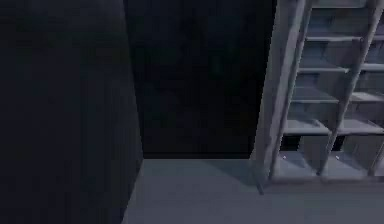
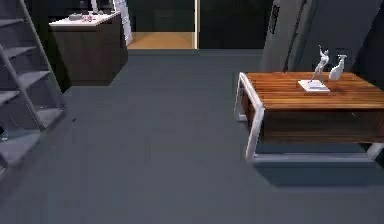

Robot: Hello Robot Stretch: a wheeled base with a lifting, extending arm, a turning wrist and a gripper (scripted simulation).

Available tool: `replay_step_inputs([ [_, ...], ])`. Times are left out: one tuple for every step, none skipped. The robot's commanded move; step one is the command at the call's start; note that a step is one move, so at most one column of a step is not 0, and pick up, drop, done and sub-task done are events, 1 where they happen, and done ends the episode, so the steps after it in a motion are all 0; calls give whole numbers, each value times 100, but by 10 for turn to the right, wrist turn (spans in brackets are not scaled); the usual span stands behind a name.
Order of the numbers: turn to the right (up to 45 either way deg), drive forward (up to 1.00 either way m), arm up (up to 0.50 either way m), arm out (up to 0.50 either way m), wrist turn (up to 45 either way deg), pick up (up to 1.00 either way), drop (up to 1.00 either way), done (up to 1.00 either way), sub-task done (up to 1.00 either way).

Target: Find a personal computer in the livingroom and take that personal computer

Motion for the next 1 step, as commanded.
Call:
replay_step_inputs([
  [-450,0,0,0,0,0,0,0,0],
])
